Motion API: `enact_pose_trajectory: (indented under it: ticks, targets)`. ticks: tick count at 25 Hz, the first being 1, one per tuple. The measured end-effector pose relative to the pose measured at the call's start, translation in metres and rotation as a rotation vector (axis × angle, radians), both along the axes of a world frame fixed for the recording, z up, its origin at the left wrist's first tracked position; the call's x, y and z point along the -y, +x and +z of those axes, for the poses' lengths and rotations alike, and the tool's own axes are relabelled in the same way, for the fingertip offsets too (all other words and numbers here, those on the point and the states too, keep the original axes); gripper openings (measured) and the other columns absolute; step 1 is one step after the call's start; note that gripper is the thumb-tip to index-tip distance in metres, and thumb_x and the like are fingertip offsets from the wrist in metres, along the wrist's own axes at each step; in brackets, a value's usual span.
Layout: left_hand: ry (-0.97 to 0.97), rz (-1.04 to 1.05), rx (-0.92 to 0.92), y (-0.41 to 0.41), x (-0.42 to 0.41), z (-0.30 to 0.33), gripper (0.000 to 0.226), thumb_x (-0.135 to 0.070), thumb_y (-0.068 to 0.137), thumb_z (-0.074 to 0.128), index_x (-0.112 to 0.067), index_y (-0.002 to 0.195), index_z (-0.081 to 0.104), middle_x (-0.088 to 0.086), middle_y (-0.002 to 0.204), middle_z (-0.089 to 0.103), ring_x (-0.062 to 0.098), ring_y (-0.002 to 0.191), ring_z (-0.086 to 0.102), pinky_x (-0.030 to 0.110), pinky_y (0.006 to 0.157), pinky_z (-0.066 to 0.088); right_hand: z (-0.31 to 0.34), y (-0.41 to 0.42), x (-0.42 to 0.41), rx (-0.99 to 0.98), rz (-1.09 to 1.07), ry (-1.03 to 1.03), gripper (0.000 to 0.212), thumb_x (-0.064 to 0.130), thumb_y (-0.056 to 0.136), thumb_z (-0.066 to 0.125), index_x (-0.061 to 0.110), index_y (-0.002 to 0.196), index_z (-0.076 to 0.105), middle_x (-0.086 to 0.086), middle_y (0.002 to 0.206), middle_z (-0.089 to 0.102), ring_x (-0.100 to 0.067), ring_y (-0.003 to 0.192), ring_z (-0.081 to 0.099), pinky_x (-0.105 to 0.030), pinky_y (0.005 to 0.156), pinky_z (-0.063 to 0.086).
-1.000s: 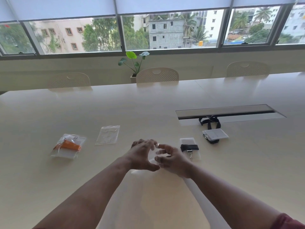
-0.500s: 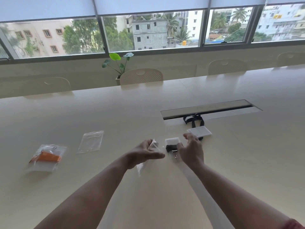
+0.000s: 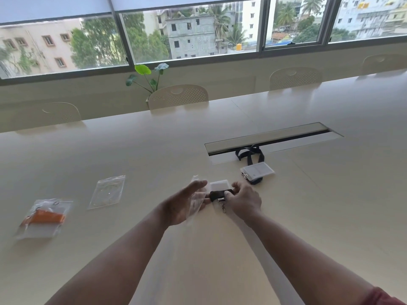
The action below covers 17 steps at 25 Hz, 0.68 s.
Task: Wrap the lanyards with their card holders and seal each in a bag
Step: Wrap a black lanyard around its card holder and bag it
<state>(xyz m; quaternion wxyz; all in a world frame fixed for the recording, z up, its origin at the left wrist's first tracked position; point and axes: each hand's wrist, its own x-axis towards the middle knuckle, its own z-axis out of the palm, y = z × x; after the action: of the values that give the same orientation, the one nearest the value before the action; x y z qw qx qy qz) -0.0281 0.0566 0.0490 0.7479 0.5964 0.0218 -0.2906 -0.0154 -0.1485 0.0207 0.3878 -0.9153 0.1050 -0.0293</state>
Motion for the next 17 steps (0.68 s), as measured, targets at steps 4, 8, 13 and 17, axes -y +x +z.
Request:
enact_pose_trajectory:
  ticks: [4,8,13,17]
  targets:
    - [-0.136,0.133,-0.028,-0.005,-0.001,-0.012,0.073,-0.05,0.062,0.088,-0.007,0.112,0.058,0.018,0.11,0.065,0.026,0.1,0.063,0.039,0.106,0.041,0.003,0.001,-0.007,-0.028,0.0,0.134,0.027,0.033,0.087,0.066,0.032,0.113,0.059,0.008,0.104,0.068,-0.02,0.104,0.062,-0.04,0.095,0.037]
    - [-0.199,0.112,-0.002,-0.01,-0.001,-0.013,0.072,-0.051,0.063,0.088,-0.007,0.112,0.059,0.022,0.118,0.055,0.026,0.097,0.059,0.037,0.096,0.044,0.002,-0.003,-0.014,0.036,0.031,0.402,0.026,0.018,0.087,0.065,0.03,0.109,0.058,0.002,0.102,0.066,-0.025,0.097,0.067,-0.048,0.092,0.053]
    - [-0.236,0.075,-0.022,-0.014,-0.003,-0.009,0.073,-0.054,0.068,0.086,-0.006,0.118,0.066,0.014,0.113,0.065,0.022,0.097,0.064,0.032,0.091,0.051,0.007,-0.003,-0.017,0.059,0.035,0.637,0.023,0.003,0.085,0.066,0.025,0.095,0.065,-0.006,0.098,0.069,-0.02,0.074,0.069,-0.032,0.059,0.059]
    - [-0.258,-0.054,0.013,-0.018,-0.005,-0.006,0.046,-0.047,0.096,0.062,-0.009,0.121,0.071,0.008,0.117,0.072,0.02,0.108,0.069,0.03,0.093,0.053,0.007,-0.005,-0.024,0.028,0.056,0.696,0.022,-0.001,0.082,0.066,0.018,0.09,0.069,-0.007,0.089,0.071,-0.016,0.063,0.068,-0.036,0.057,0.057]
